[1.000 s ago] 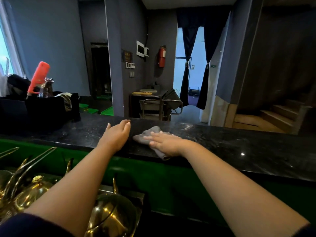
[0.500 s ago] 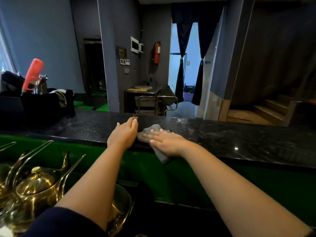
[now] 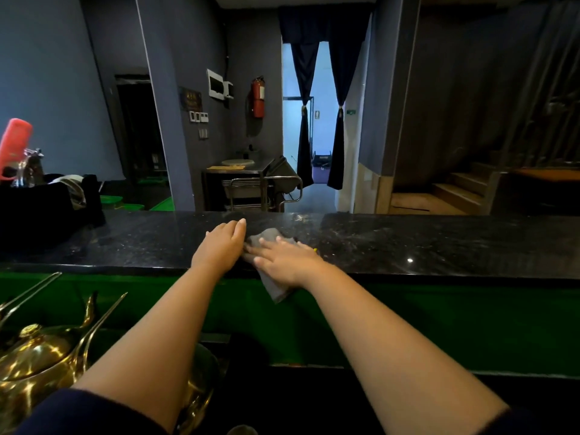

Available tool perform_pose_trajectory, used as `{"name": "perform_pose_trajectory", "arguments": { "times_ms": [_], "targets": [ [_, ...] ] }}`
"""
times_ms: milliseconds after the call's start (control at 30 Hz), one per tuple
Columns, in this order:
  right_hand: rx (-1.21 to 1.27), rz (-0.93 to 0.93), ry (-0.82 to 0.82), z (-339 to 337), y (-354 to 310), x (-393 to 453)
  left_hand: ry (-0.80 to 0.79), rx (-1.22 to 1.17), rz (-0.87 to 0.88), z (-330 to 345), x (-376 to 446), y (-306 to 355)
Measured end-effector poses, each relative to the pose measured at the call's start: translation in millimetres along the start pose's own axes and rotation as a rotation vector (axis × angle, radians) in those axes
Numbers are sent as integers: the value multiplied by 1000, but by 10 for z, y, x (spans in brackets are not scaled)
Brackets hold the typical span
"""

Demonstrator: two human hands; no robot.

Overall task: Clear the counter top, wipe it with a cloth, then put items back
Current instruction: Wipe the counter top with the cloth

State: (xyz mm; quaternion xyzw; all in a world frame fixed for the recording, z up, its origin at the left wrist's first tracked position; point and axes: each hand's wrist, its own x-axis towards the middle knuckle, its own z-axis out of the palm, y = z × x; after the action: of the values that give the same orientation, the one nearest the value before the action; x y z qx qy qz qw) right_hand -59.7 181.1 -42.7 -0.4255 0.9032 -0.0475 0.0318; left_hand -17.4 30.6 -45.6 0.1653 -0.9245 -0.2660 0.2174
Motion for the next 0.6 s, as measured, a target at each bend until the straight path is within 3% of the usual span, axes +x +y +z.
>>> {"name": "perform_pose_trajectory", "arguments": {
  "times_ms": [67, 167, 267, 467, 600],
  "targets": [
    [5, -35, -17, -17, 225, -132, -38, -26, 29, 73, 49, 137],
    [60, 124, -40, -70, 617, -185, -143, 143, 2, 181, 86, 153],
    [55, 241, -48, -105, 748, 84, -145, 231, -20, 226, 108, 102],
    [14, 112, -66, -142, 592, 873, -150, 291, 12, 276, 176, 81],
    [-8, 96, -165, -170, 630, 1460, -182, 352, 50, 304, 248, 26]
  ]
}}
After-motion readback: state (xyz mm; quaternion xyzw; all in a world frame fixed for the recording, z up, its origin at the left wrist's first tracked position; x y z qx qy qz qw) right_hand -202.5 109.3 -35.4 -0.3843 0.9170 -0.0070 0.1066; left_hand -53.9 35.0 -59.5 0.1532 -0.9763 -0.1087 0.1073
